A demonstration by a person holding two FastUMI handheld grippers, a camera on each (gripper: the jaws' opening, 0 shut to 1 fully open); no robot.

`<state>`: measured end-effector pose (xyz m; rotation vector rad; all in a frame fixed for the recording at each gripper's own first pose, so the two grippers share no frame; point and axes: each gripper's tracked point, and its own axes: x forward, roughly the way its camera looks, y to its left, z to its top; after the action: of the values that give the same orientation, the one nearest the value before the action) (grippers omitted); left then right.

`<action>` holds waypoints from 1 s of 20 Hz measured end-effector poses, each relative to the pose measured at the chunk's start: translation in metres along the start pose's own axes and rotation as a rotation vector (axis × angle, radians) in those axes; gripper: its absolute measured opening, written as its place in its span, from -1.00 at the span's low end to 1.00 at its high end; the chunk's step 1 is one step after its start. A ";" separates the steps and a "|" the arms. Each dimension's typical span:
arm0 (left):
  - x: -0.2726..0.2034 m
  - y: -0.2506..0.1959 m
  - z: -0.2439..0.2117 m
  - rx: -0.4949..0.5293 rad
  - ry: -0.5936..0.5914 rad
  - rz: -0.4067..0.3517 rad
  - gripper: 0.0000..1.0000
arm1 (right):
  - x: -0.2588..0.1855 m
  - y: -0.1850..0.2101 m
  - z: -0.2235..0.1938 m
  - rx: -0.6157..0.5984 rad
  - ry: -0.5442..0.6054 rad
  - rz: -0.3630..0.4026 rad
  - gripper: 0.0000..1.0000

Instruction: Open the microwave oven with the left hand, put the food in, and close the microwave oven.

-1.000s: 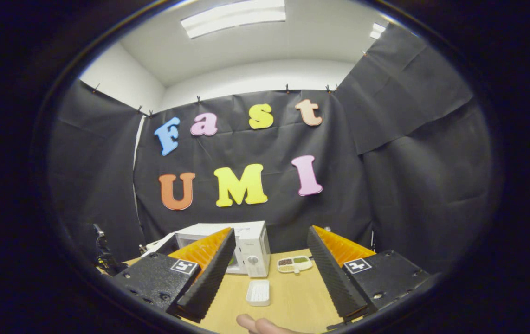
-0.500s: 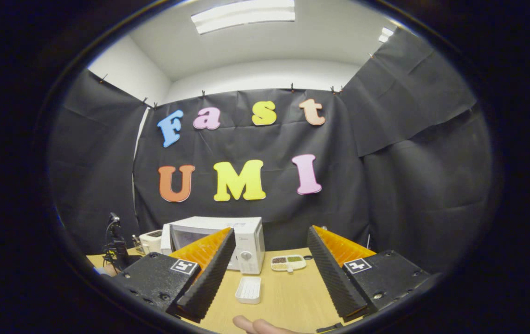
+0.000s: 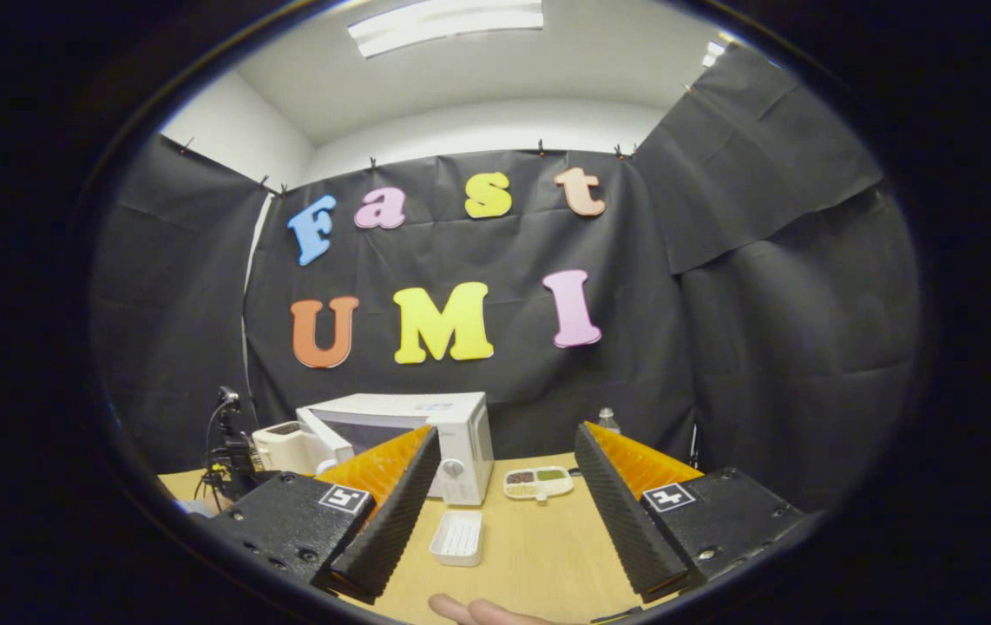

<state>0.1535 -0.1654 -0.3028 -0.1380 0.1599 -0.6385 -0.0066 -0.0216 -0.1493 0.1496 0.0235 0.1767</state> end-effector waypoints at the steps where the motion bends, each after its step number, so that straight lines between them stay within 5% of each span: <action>1: 0.007 -0.003 0.001 0.000 0.000 0.001 -1.00 | 0.004 -0.005 -0.003 -0.006 0.005 -0.008 0.98; 9: 0.074 -0.018 0.005 -0.003 0.013 -0.017 -1.00 | 0.016 -0.016 -0.007 -0.027 -0.006 -0.009 0.98; 20: 0.157 -0.003 0.013 -0.088 0.017 0.105 -1.00 | 0.051 -0.045 -0.051 0.018 0.011 0.009 0.98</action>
<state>0.2779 -0.2614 -0.3065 -0.2075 0.2101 -0.5282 0.0492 -0.0487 -0.2065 0.1664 0.0355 0.1862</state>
